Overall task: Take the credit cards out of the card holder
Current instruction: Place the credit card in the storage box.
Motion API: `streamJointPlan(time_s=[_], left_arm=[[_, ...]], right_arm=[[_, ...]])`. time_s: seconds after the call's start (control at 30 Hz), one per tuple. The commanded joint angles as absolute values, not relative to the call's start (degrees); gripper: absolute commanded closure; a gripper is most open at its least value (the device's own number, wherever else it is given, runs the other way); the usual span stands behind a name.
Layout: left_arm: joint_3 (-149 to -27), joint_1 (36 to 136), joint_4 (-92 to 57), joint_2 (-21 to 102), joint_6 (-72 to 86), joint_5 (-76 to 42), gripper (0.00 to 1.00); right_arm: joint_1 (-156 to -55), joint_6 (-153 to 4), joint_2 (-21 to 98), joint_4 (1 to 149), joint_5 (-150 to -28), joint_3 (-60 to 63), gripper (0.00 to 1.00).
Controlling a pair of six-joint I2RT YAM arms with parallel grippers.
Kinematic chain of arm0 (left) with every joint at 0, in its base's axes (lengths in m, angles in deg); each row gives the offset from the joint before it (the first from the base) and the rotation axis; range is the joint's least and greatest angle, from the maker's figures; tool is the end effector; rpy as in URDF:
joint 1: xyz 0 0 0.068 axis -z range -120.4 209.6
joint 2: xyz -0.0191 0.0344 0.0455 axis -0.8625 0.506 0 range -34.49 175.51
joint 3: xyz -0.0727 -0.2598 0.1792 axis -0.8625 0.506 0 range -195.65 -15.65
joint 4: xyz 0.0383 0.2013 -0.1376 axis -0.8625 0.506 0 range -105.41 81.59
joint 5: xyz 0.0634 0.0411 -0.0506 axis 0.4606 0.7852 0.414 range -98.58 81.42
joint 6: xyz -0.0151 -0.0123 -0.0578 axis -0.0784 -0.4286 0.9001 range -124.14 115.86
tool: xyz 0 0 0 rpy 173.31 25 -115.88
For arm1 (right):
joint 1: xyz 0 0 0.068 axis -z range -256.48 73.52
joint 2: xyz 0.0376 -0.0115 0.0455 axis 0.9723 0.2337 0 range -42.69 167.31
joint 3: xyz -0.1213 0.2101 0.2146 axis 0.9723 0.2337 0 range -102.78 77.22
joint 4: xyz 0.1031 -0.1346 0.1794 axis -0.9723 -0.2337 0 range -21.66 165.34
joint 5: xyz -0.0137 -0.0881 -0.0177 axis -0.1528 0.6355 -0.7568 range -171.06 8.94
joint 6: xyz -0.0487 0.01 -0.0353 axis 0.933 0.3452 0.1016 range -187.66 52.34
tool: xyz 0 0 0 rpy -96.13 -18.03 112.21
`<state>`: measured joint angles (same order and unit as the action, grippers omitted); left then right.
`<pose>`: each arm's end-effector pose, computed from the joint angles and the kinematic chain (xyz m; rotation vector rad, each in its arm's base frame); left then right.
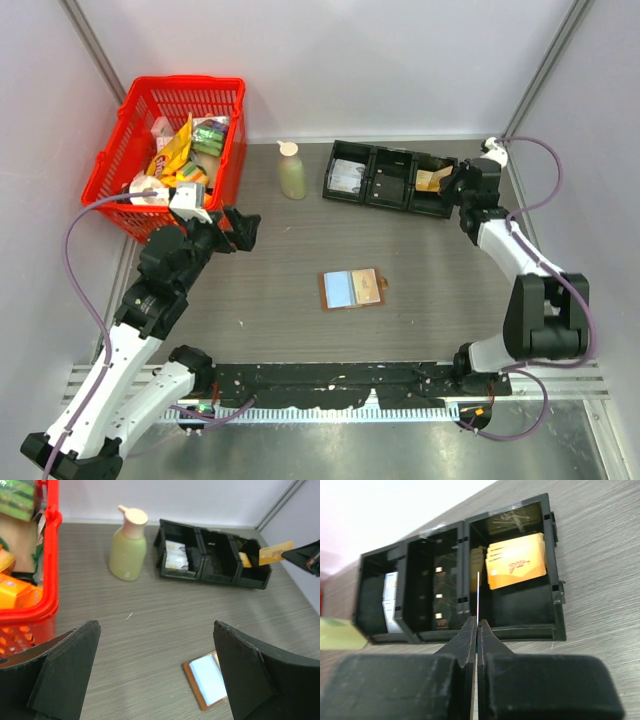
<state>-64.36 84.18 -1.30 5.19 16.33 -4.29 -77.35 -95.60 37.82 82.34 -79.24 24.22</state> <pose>0.1037 -0.0436 0.4002 0.0027 1.6868 -0.5326 0.3108 0.0032 0.3310 0.4751 1.8817 0.3048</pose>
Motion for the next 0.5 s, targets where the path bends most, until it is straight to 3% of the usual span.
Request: streamJointPlan(time_s=[0.0, 0.23, 0.47], left_arm=[[-62.32, 83.86, -0.56, 4.01, 13.53, -1.38, 0.00], [-61.00, 83.77, -0.91, 1.55, 13.09, 1.61, 0.00], [-60.56, 83.86, -1.17, 1.28, 12.91, 1.79, 0.00]], right_arm=[[-77.36, -91.57, 43.52, 84.12, -76.49, 17.73, 0.99], [-77.36, -93.67, 55.12, 88.87, -83.34, 12.71, 0.99], [-77.28, -96.22, 61.80, 89.14, -82.65, 8.75, 0.99]])
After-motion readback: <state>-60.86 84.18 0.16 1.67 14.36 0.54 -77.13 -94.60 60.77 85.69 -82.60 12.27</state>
